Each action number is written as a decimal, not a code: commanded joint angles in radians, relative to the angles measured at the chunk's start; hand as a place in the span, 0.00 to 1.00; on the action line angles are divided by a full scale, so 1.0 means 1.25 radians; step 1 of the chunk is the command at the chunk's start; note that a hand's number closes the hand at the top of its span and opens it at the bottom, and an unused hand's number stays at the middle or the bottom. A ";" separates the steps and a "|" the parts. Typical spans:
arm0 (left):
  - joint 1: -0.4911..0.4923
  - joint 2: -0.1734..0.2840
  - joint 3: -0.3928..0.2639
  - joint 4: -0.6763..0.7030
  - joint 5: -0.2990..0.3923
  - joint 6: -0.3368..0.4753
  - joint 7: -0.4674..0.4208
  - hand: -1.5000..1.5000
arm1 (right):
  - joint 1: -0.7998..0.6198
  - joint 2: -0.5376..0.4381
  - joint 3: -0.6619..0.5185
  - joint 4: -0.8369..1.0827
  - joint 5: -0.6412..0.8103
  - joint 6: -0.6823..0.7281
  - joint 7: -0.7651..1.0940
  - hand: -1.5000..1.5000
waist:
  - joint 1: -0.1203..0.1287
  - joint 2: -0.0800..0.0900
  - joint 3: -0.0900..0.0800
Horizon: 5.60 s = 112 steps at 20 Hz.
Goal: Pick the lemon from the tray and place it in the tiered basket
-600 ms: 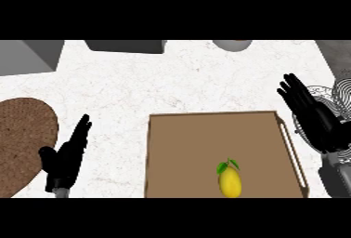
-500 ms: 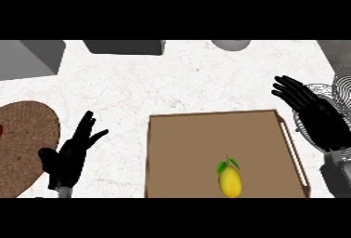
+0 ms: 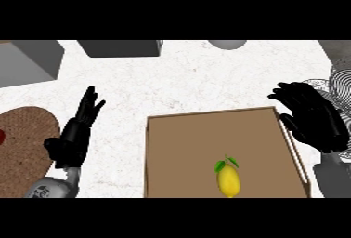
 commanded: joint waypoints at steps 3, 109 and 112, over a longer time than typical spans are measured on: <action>-0.054 -0.034 -0.012 0.014 -0.038 0.038 0.037 0.50 | 0.123 -0.062 -0.006 -0.075 -0.169 0.295 0.022 0.00 | -0.009 0.001 -0.002; -0.011 -0.185 0.150 -0.048 -0.217 -0.139 0.077 0.50 | 0.067 -0.038 0.386 -0.459 1.240 0.492 0.294 0.00 | 0.012 0.003 -0.003; 0.005 -0.221 0.116 -0.005 -0.244 -0.122 0.018 0.50 | 0.050 0.014 0.448 -0.363 1.316 0.403 0.280 0.00 | 0.013 0.003 -0.003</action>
